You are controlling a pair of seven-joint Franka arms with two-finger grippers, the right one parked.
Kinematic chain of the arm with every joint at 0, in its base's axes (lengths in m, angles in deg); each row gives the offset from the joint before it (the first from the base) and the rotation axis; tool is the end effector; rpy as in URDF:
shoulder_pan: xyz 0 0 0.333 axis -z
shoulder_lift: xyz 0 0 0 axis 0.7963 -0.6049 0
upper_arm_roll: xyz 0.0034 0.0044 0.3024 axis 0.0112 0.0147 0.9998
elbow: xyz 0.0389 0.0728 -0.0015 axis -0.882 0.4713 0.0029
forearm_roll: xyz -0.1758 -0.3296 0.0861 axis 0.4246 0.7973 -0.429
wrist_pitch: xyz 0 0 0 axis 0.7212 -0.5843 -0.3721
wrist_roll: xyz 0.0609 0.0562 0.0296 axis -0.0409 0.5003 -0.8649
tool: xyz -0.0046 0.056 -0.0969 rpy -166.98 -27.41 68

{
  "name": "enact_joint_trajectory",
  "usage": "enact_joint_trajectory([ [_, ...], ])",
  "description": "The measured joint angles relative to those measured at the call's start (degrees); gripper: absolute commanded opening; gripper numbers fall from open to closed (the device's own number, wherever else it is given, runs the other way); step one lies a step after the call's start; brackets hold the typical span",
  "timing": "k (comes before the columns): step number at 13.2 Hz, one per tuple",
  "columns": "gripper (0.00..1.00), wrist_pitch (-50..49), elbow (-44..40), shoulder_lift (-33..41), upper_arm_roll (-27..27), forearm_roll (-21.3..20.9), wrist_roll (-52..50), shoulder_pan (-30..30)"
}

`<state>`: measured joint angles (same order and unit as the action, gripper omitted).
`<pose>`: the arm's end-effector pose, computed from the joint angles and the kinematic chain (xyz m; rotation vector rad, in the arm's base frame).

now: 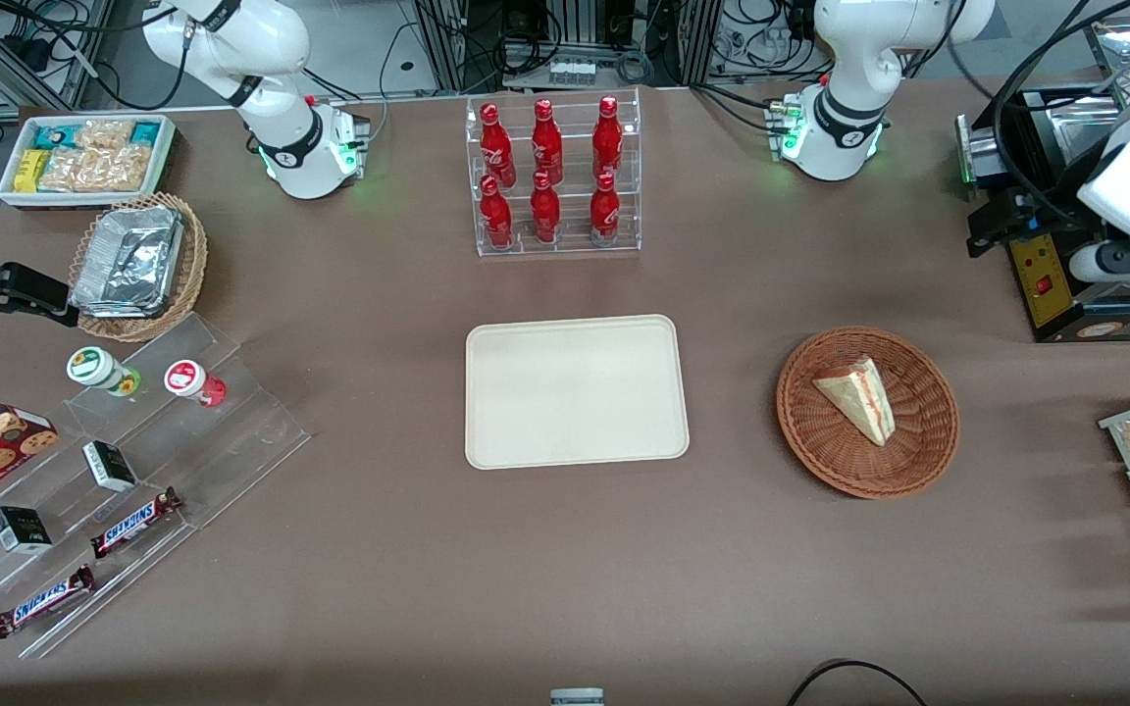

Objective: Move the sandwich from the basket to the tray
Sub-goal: 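Move the left gripper down over the wrapped sandwich in the wicker basket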

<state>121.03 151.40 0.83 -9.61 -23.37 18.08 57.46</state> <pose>0.5245 -0.0495 0.6228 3.1342 0.0272 -0.1696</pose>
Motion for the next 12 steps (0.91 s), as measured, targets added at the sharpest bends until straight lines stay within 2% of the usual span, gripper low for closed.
enact_joint_trajectory([
  [3, 1.00, -0.09, -1.22, -0.58, 0.08, -0.46, -0.03, -0.21],
  [8, 1.00, 1.18, 0.54, -3.06, 0.03, -3.99, -1.73, -0.24],
  [12, 1.00, 16.27, 10.51, -7.95, -0.19, -4.12, -10.95, -0.04],
])
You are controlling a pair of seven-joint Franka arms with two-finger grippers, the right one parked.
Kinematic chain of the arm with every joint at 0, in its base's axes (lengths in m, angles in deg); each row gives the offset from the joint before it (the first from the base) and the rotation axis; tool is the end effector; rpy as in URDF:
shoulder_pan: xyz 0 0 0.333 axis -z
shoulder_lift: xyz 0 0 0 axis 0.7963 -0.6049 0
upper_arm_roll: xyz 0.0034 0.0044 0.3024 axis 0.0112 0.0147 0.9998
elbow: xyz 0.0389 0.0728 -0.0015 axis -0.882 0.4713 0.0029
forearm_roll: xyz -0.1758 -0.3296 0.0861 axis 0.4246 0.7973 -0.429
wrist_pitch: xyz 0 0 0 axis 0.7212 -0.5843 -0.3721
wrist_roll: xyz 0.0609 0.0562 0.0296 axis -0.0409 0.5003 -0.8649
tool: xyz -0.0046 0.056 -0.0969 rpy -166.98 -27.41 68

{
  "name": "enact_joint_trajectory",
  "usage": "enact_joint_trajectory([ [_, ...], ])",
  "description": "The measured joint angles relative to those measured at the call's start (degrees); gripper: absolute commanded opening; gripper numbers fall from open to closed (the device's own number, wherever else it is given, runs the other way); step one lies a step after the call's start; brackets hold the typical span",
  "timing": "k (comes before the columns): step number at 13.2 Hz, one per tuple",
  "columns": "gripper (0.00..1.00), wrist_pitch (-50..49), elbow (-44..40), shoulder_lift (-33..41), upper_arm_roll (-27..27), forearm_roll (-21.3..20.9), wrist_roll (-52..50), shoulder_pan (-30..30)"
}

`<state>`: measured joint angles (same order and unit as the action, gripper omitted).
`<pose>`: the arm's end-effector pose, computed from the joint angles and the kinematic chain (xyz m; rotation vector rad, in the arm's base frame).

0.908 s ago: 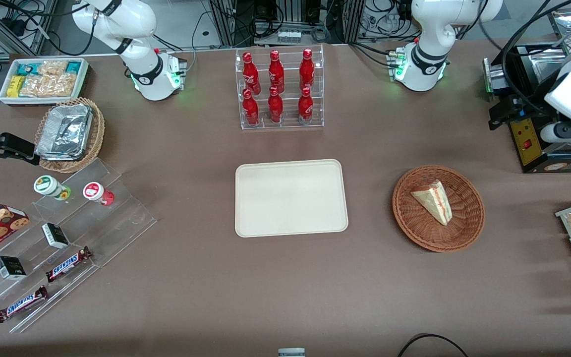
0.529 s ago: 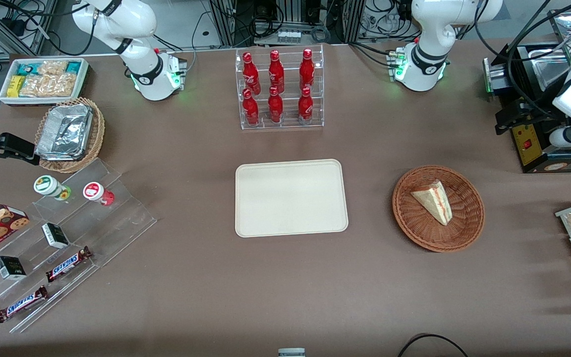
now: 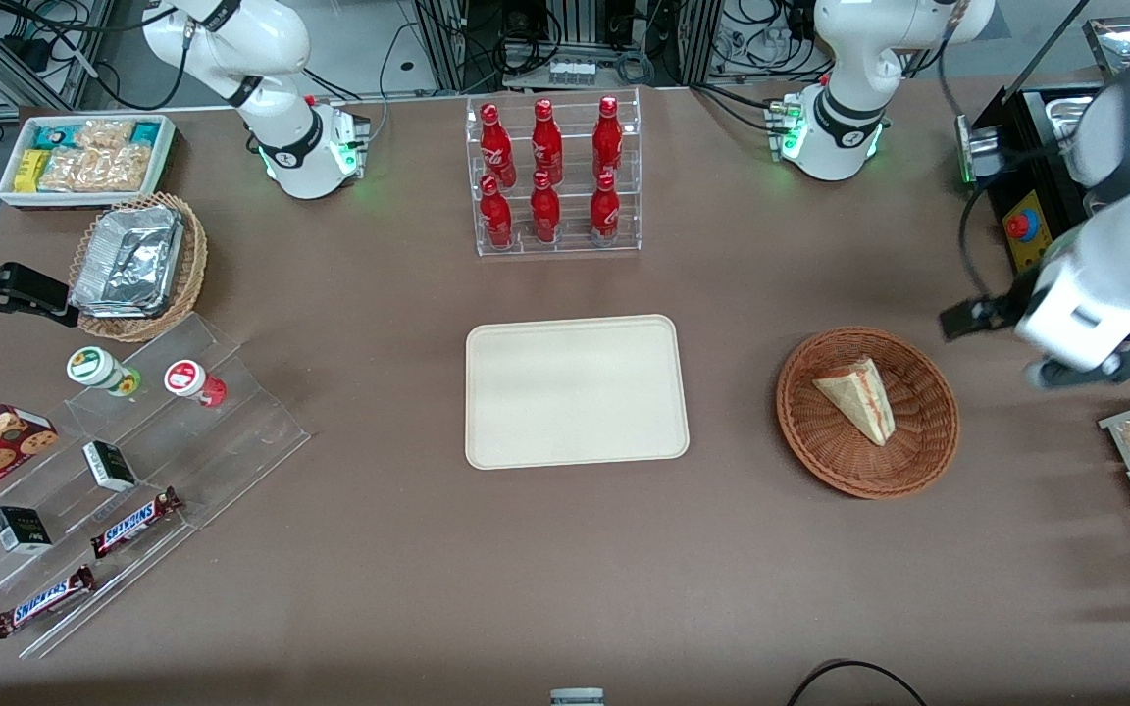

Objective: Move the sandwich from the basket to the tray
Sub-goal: 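Move the left gripper down over the wrapped sandwich in the wicker basket, then close the left gripper on the upright sandwich wedge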

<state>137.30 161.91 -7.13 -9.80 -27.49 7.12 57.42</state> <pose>0.5767 -0.0477 0.4836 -3.0370 -0.3004 0.2017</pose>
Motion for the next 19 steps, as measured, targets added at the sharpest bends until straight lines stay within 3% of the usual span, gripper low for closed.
enact_joint_trajectory([
  [7, 1.00, 24.43, 17.33, -1.86, -0.33, 0.11, -27.52, 2.01],
  [12, 1.00, 39.57, 28.50, -1.93, -0.33, 0.11, -32.63, 2.44],
  [19, 0.97, 46.50, 34.05, -4.05, -0.32, 0.04, -32.90, 2.44],
])
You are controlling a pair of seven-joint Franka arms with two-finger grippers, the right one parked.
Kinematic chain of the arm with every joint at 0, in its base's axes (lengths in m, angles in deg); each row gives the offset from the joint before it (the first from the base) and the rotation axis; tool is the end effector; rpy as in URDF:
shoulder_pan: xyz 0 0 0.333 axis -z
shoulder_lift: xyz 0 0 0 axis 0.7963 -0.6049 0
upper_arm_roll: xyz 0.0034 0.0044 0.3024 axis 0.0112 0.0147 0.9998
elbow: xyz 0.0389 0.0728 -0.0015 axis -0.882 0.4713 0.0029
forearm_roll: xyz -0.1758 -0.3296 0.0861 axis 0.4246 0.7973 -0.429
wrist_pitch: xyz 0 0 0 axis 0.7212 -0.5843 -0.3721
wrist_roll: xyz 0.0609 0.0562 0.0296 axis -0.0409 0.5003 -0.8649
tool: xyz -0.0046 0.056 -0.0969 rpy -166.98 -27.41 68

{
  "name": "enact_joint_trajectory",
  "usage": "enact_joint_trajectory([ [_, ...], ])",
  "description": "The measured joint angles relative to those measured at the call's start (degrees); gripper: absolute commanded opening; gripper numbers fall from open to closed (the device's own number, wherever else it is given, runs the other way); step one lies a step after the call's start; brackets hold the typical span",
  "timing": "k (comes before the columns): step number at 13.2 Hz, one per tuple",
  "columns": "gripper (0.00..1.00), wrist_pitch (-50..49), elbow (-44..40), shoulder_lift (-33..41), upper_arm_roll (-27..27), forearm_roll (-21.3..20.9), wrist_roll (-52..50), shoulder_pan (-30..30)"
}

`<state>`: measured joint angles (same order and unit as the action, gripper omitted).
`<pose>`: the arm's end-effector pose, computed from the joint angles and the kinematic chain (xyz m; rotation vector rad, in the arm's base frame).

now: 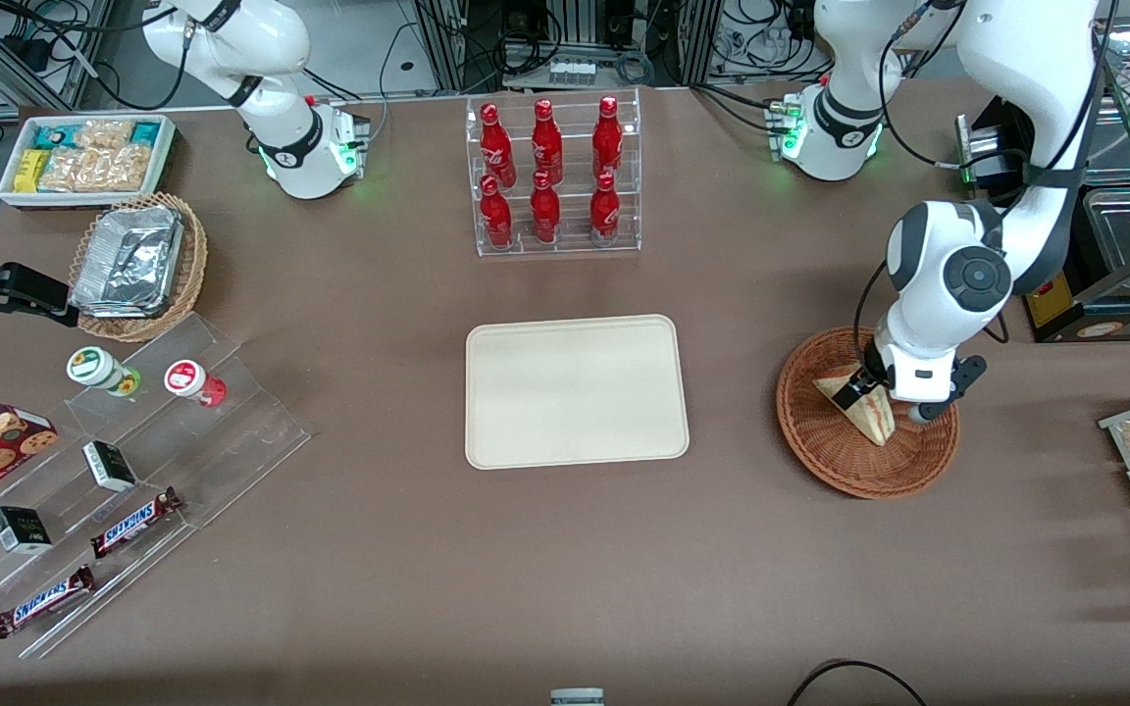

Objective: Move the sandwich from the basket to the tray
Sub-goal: 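Close the left gripper on the upright sandwich wedge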

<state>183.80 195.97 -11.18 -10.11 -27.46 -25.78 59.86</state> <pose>0.5206 -0.0744 0.2520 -2.9319 -1.0508 -0.0250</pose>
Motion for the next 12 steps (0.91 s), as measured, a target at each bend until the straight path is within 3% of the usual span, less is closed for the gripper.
enact_joint_trajectory([
  [1, 0.86, 1.08, 0.17, -0.68, 0.01, 0.00, 0.00, 0.00],
  [2, 0.65, 1.89, 0.20, -1.42, 0.01, 0.00, 0.00, 0.00],
  [3, 0.29, 2.26, 0.20, -1.99, 0.02, 0.00, 0.00, 0.00],
  [4, 0.03, 2.44, 0.20, -2.33, 0.06, -0.01, 0.00, -0.02],
  [8, 0.00, -2.09, -0.83, -1.91, 0.19, -1.57, 2.16, -0.08],
  [12, 0.00, -23.36, -12.32, 0.98, -0.51, -2.14, 4.90, 0.38],
])
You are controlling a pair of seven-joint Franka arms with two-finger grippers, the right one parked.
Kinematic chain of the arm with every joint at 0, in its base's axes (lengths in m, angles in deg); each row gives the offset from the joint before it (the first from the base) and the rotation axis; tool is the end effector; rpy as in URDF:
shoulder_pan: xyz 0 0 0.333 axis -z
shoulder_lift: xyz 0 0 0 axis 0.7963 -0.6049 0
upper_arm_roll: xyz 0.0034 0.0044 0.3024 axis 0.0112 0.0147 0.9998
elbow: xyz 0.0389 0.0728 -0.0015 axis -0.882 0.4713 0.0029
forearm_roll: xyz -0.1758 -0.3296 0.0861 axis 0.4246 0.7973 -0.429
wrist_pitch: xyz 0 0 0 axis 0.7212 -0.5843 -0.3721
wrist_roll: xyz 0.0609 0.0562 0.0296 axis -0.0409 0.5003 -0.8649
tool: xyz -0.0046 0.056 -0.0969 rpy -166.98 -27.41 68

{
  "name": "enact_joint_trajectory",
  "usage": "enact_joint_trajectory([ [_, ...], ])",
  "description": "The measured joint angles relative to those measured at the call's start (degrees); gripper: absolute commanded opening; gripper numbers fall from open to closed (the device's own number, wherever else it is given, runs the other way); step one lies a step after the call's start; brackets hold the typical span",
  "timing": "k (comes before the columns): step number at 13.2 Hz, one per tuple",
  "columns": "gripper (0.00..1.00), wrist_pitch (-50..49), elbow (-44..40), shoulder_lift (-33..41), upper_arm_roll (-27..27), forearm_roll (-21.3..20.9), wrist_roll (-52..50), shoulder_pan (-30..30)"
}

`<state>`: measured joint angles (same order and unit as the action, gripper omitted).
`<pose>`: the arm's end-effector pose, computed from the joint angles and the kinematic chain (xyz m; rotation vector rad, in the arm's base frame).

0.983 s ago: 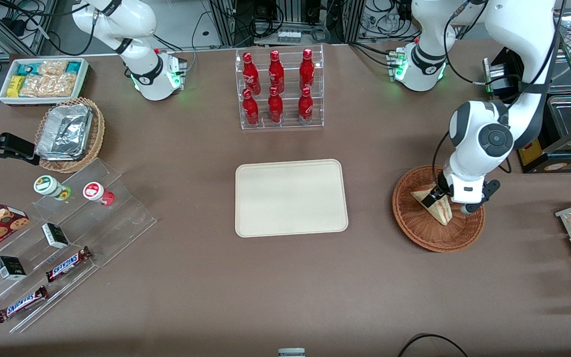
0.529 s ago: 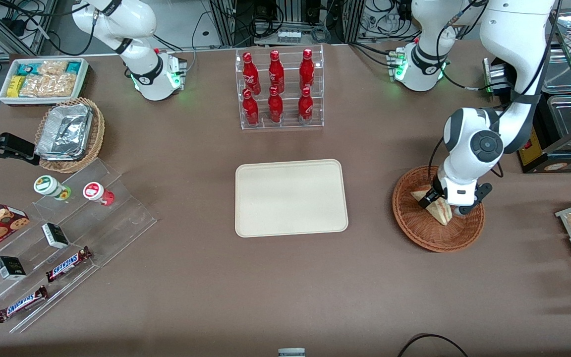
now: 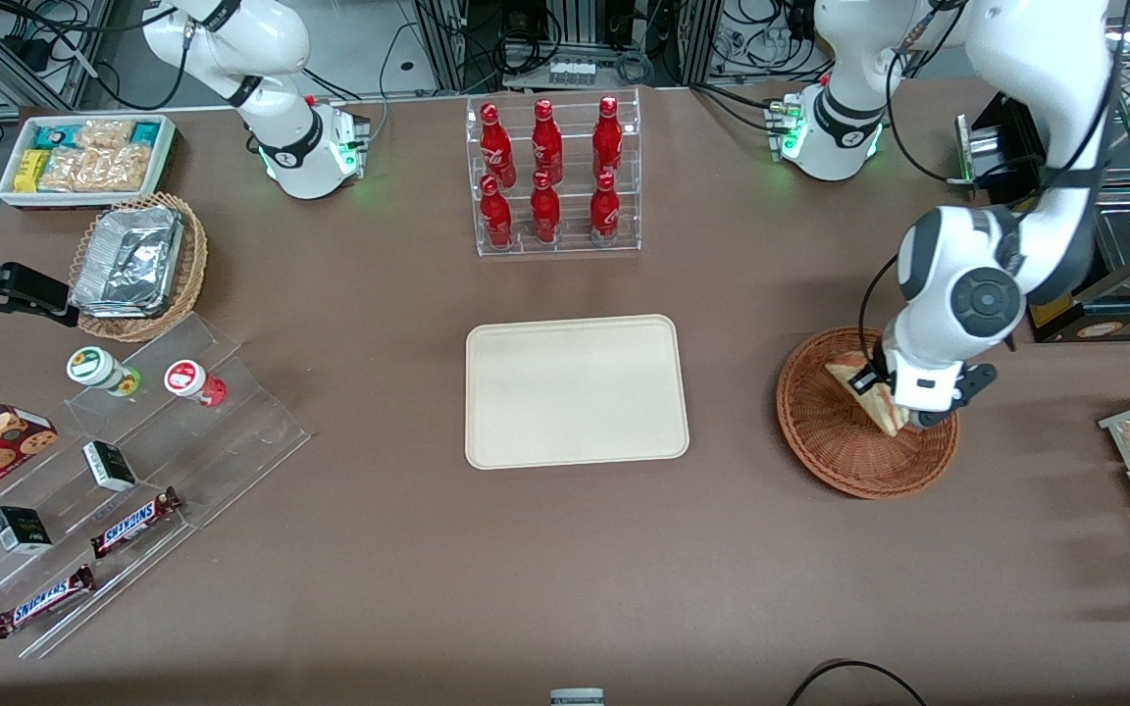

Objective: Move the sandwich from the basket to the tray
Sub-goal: 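Close the left gripper on the upright sandwich wedge, then lift the sandwich and carry it with the left gripper over the beige tray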

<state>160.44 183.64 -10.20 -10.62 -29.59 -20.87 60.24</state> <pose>0.5434 -0.0806 0.3151 -2.8669 -0.8539 0.1826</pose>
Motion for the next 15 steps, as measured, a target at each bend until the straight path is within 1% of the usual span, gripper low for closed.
enact_joint_trajectory([
  [2, 0.00, -8.64, -7.71, 0.96, -1.41, -0.02, 0.44, 1.91],
  [4, 0.00, -14.88, -15.37, 1.01, -3.12, 0.29, 0.44, 4.17],
  [6, 0.00, -20.38, -23.61, 0.00, -5.85, 2.53, 0.49, 5.30],
  [7, 0.00, -21.59, -27.14, -1.17, -7.93, 3.18, 0.50, 5.44],
  [10, 0.00, -21.92, -33.58, -6.95, -15.78, 3.50, 0.47, 6.09],
  [11, 0.00, -21.63, -35.08, -9.35, -17.53, 3.49, 0.23, 7.27],
  [13, 0.00, -20.47, -38.40, -14.43, -18.21, 2.75, -1.33, 11.83],
  [15, 0.00, -17.67, -40.76, -19.29, -18.23, 0.97, -3.21, 16.31],
])
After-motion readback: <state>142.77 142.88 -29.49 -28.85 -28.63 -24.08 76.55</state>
